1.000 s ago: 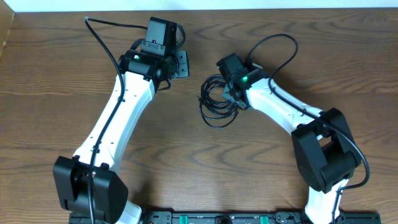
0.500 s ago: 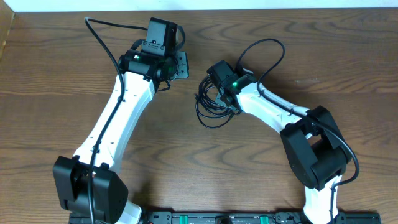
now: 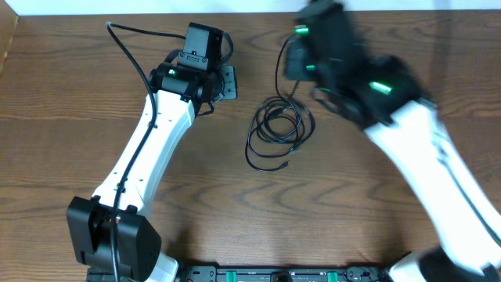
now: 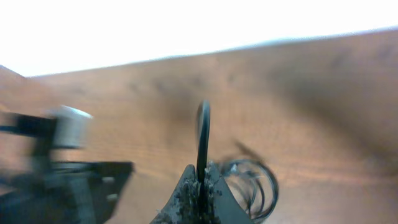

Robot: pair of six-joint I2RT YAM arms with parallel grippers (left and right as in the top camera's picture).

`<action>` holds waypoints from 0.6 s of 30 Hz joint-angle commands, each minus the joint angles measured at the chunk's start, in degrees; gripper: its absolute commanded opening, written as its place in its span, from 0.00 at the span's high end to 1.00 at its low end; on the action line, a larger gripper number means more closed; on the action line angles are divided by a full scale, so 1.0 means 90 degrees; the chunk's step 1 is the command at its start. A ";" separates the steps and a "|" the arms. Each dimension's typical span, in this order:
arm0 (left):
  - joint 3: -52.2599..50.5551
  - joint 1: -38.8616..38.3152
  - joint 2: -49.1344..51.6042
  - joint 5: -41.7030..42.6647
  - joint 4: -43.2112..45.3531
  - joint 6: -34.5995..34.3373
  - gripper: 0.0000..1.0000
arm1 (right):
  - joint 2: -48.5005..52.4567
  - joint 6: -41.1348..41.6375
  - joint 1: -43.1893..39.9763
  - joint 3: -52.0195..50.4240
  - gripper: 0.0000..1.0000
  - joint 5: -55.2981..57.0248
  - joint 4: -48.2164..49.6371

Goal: Untangle cables

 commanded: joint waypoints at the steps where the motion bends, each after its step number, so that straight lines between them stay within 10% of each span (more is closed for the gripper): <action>1: -0.0024 0.0022 -0.0112 -0.0102 0.0000 0.0058 0.61 | -0.0646 -0.0471 -0.0104 0.0216 0.99 0.0750 -0.0119; 18: -0.0024 0.0019 -0.0107 0.0041 0.0022 0.0056 0.61 | -0.2467 -0.2812 -0.0216 0.0257 0.99 0.2518 0.3487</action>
